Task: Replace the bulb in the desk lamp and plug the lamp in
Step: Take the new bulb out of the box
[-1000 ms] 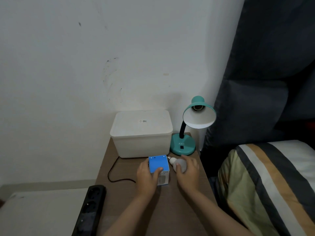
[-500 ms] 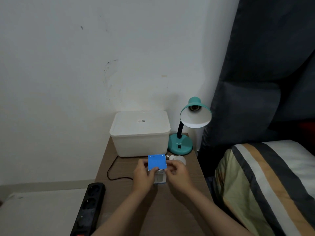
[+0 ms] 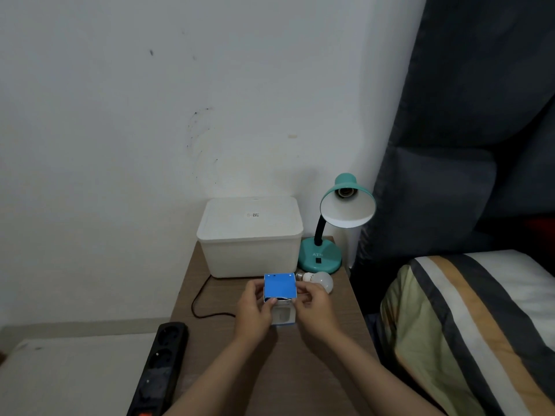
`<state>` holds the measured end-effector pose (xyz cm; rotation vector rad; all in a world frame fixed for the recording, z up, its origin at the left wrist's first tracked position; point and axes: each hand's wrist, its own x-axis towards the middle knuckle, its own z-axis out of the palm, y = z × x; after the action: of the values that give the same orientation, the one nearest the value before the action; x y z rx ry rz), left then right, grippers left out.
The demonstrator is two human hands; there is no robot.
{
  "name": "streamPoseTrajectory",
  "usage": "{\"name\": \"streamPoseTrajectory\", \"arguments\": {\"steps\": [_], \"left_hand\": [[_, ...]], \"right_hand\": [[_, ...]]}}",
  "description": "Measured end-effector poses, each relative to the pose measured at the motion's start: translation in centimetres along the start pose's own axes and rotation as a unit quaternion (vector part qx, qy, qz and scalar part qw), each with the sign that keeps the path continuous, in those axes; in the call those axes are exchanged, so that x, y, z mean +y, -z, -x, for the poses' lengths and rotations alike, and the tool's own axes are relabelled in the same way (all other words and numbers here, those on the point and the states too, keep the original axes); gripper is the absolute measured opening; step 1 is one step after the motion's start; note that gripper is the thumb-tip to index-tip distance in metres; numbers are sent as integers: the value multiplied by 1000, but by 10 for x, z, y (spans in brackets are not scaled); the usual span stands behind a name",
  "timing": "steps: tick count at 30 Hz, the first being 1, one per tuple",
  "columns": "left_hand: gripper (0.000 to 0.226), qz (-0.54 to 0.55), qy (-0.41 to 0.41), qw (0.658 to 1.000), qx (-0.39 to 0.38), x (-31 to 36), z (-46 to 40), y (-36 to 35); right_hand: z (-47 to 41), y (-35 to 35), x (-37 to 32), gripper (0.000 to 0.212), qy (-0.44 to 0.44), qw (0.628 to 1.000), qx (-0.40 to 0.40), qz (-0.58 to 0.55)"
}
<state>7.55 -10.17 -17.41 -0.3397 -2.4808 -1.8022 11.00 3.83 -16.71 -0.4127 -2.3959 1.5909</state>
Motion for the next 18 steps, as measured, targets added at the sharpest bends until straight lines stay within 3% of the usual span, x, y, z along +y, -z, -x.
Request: {"name": "streamPoseTrajectory", "arguments": {"steps": [6, 13, 18], "left_hand": [[28, 25, 3, 1000, 19, 0, 3, 2], [20, -71, -48, 996, 26, 7, -9, 8], [66, -146, -64, 983, -94, 0, -24, 18]], "right_hand": [[0, 1, -1, 40, 5, 1000, -8, -6], [2, 1, -1, 37, 9, 1000, -10, -13], [2, 8, -5, 51, 11, 998, -58, -17]]}}
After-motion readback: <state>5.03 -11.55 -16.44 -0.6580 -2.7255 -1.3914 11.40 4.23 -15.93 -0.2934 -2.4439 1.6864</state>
